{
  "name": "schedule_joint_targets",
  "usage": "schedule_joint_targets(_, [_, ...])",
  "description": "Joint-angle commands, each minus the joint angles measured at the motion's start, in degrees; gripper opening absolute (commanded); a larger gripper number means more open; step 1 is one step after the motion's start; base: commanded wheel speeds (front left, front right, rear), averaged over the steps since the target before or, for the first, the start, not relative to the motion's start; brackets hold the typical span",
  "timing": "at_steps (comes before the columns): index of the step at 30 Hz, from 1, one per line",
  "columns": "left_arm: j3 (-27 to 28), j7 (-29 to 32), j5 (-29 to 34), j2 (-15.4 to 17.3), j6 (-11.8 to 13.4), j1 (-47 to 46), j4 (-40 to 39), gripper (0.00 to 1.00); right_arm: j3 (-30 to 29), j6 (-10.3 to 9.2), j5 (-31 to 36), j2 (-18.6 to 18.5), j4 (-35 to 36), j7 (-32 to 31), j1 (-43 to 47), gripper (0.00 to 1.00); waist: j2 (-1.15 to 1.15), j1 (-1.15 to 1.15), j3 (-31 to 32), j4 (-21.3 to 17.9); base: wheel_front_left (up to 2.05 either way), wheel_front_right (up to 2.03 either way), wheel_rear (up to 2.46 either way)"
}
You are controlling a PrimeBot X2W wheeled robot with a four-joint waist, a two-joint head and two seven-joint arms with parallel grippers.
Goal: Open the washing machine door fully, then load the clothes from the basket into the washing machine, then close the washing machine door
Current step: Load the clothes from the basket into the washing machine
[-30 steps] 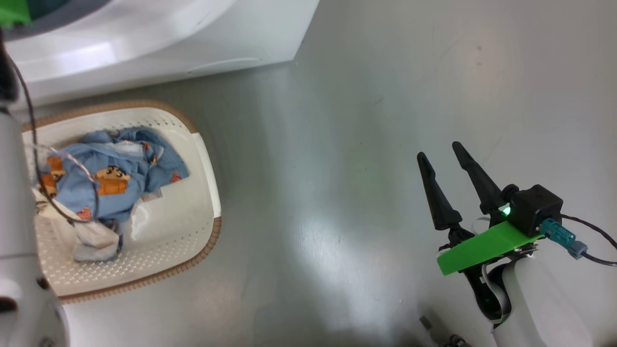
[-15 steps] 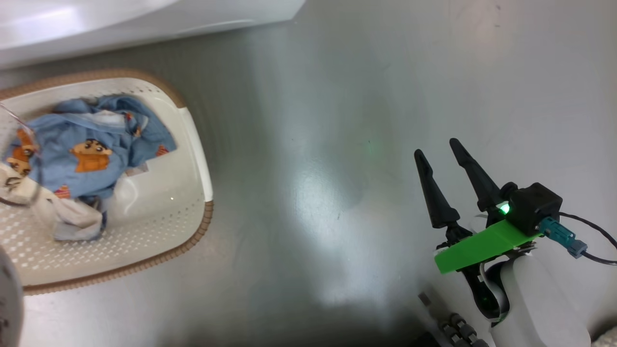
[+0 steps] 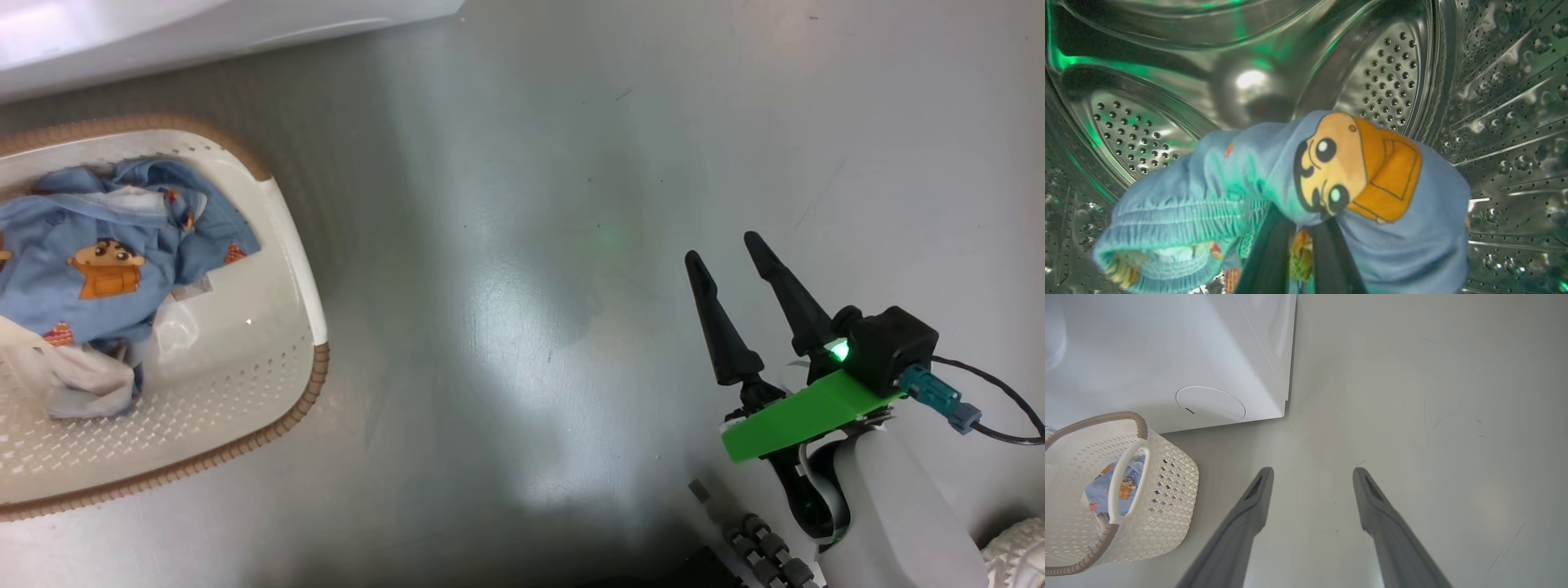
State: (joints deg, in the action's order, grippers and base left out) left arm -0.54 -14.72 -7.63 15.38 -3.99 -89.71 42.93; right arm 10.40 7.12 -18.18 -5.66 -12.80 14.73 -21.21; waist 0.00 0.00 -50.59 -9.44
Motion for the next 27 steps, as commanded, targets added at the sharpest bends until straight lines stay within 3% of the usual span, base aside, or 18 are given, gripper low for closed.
schedule_joint_targets(1, [-0.23,-0.27,0.59,2.83,-0.72,-0.51,-0.35,0.00,1.44,0.36,-0.41,0.33,0.63,0.27,1.50,1.00,0.00,0.00,-0.04,-0.06,0.00,0.00,0.00])
schedule_joint_targets(11, [-1.32,3.03,-2.04,2.33,-2.35,-2.33,10.83,0.00,1.83,0.36,-0.58,0.58,-0.23,0.27,0.94,1.00,0.00,0.00,0.32,-0.24,0.00,0.00,0.00])
schedule_joint_targets(12, [-1.49,2.81,-2.05,2.33,-2.38,-2.38,11.41,0.04,1.73,0.36,-0.58,0.60,-0.27,0.27,0.87,1.00,0.00,0.00,0.44,-0.21,0.00,0.00,0.00])
schedule_joint_targets(14, [-1.47,2.37,-2.33,2.15,-2.27,-2.29,12.55,1.00,1.49,0.36,-0.56,0.64,-0.30,0.27,0.74,1.00,0.00,0.00,0.76,-0.10,0.00,0.00,0.00])
schedule_joint_targets(27, [-1.31,-0.13,-3.69,-0.34,-1.02,5.11,13.93,1.00,-1.37,0.36,-0.08,0.20,0.01,0.27,1.18,1.00,0.00,0.00,4.84,2.46,0.00,0.00,0.00])
